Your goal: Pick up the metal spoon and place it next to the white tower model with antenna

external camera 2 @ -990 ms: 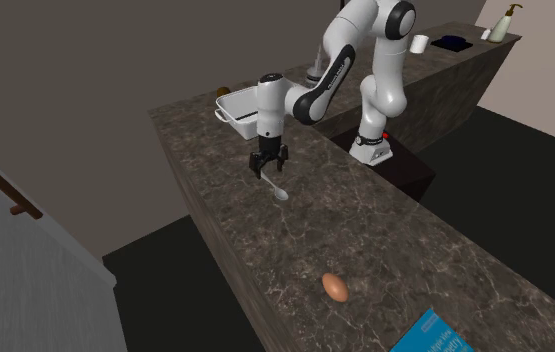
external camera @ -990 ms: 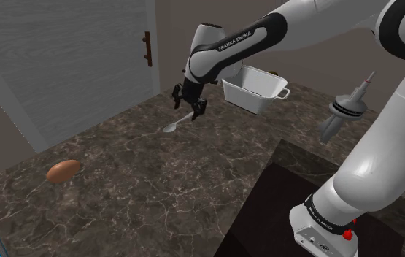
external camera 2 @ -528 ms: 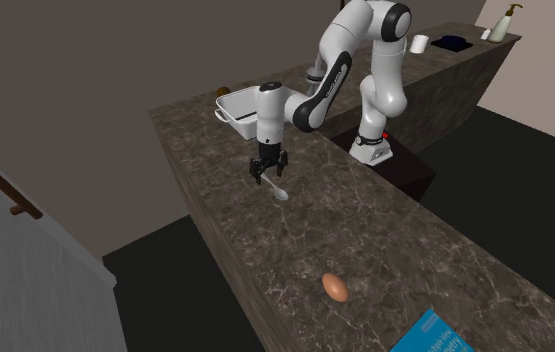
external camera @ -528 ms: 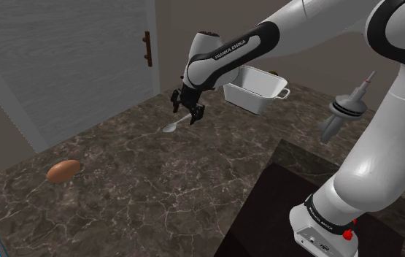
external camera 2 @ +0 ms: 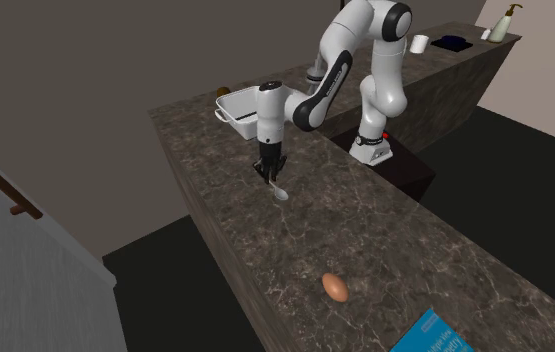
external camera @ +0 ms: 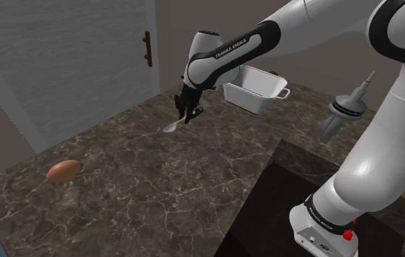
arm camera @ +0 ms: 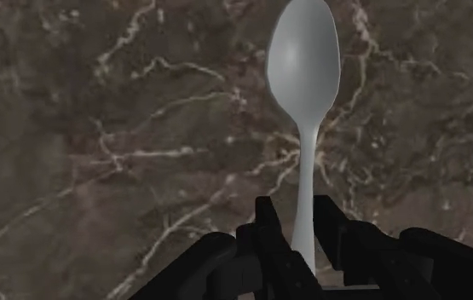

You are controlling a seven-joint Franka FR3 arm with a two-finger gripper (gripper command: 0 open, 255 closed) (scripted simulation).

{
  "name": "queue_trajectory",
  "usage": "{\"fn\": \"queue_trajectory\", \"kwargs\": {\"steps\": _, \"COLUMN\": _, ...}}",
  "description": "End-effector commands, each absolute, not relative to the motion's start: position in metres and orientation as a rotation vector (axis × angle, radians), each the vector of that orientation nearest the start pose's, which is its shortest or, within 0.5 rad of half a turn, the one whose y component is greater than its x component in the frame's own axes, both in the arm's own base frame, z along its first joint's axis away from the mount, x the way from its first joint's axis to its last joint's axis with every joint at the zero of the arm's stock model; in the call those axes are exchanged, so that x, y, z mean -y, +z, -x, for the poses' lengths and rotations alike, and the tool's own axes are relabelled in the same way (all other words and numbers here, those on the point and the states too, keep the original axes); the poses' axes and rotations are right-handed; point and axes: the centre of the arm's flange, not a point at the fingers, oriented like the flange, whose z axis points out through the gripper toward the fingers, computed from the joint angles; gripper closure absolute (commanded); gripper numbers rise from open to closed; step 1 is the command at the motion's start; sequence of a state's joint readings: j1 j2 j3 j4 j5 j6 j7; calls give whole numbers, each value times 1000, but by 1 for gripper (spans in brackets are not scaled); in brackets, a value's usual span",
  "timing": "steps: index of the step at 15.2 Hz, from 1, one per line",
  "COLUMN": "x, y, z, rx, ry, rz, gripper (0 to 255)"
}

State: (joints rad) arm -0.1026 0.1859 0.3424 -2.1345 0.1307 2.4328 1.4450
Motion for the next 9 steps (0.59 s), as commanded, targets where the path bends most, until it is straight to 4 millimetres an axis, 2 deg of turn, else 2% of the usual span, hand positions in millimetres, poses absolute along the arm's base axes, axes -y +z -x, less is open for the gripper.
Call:
{"fn": "queue_trajectory", "kwargs": {"steps": 1, "x": -134, "y": 335, "z": -563, "rx": -1788, "ry": 31, "rz": 2327, "gripper": 255}}
{"fn": "queue_trajectory", "kwargs": {"steps": 6, "x": -135, "y": 335, "z": -563, "rx": -1788, "ry": 31, "rz": 2327, "gripper": 255}}
{"fn": "queue_trajectory", "kwargs": {"steps": 9, "x": -135, "y": 351, "z": -563, "rx": -1788, "ry": 31, "rz": 2327, "gripper": 255}}
